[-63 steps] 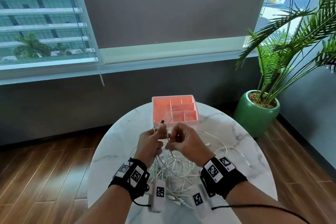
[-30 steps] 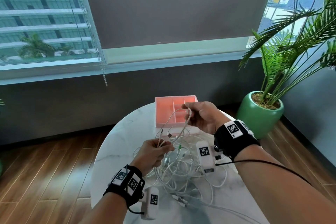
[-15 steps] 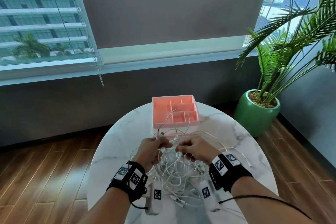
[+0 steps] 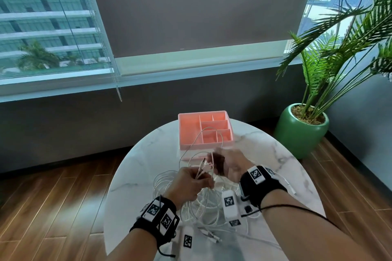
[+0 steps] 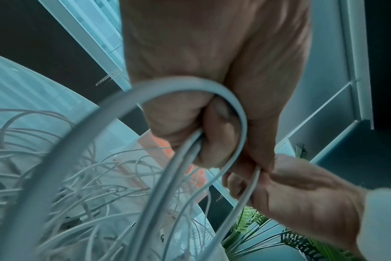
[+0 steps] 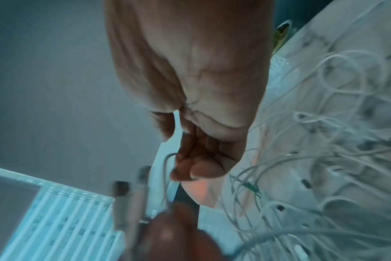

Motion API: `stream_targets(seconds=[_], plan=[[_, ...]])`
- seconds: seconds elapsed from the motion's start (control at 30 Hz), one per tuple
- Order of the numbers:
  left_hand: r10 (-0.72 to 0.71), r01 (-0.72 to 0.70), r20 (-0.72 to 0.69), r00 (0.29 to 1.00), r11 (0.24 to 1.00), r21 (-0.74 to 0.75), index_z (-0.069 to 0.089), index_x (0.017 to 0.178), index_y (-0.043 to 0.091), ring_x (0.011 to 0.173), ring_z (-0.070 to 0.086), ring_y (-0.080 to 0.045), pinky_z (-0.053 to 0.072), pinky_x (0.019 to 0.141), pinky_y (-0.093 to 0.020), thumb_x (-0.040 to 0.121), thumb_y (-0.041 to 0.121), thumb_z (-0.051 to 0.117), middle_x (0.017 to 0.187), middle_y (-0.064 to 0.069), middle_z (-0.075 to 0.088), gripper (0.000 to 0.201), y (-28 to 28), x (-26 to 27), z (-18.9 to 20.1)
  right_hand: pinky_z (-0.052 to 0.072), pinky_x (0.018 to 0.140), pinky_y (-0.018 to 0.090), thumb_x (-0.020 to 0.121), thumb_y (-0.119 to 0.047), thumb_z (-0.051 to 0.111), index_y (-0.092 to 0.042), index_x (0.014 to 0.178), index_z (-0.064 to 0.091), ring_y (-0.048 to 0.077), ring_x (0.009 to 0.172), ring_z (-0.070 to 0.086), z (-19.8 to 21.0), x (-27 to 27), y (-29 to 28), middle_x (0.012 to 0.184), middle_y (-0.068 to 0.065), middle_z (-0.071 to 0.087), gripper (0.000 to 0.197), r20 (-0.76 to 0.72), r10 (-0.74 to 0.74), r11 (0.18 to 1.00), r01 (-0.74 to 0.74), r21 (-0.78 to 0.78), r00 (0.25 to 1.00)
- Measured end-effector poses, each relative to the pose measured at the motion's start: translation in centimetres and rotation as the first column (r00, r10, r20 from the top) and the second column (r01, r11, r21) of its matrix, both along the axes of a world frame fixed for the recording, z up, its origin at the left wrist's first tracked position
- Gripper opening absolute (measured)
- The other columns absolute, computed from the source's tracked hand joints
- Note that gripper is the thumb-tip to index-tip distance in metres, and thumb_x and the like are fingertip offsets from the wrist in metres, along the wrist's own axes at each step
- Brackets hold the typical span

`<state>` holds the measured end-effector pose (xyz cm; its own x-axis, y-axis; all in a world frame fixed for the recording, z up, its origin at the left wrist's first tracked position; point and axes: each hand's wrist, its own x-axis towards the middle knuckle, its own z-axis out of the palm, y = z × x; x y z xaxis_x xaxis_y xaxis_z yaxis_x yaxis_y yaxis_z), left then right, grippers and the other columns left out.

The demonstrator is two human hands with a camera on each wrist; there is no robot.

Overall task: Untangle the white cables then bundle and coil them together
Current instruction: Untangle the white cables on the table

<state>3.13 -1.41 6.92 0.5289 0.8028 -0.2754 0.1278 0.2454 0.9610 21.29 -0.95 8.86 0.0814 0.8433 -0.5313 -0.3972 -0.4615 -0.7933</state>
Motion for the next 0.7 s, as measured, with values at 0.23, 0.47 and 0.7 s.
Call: stream_targets(seconds=[0.23,0.47,0.7], plan=[[0.007,-0.01,0.04,0.999,0.998,0.057,0.073,0.077,0.004,0.043,0.031,-0.01,0.024,0.039,-0.02,0.087,0.003,0.072,0.077,-0.016,0.066,0.01,0.2,-0.2,1.0,0.043,0.047,0.025,0.098,-0.022,0.057,-0.006,0.079,0.063,0.013,0.045,0.048,1.3,-1.1,1.1,0.057,0.002,0.052,0.026,0.007,0.105,0.993,-0.104,-0.058,0.994],[0.094,-0.089,0.145,0.985,0.995,-0.044,0.07,0.078,0.003,0.044,0.026,-0.01,0.022,0.039,-0.019,0.086,0.008,0.075,0.068,-0.007,0.06,0.01,0.7,-1.0,0.3,0.038,0.051,0.028,0.09,0.009,0.043,-0.005,0.095,0.061,0.019,0.057,0.057,5.2,0.2,1.8,0.064,0.008,0.061,0.023,-0.023,-0.147,0.962,0.149,0.231,0.989],[0.206,-0.2,0.126,0.97,0.978,-0.06,0.074,0.09,0.0,0.043,0.026,-0.01,0.023,0.039,-0.021,0.092,0.013,0.069,0.072,-0.013,0.059,0.014,1.2,-2.4,-0.6,0.039,0.043,0.025,0.102,-0.01,0.045,-0.006,0.096,0.062,0.019,0.051,0.053,4.0,4.5,0.3,0.062,0.007,0.056,0.019,0.029,-0.252,0.946,0.24,0.217,0.967]])
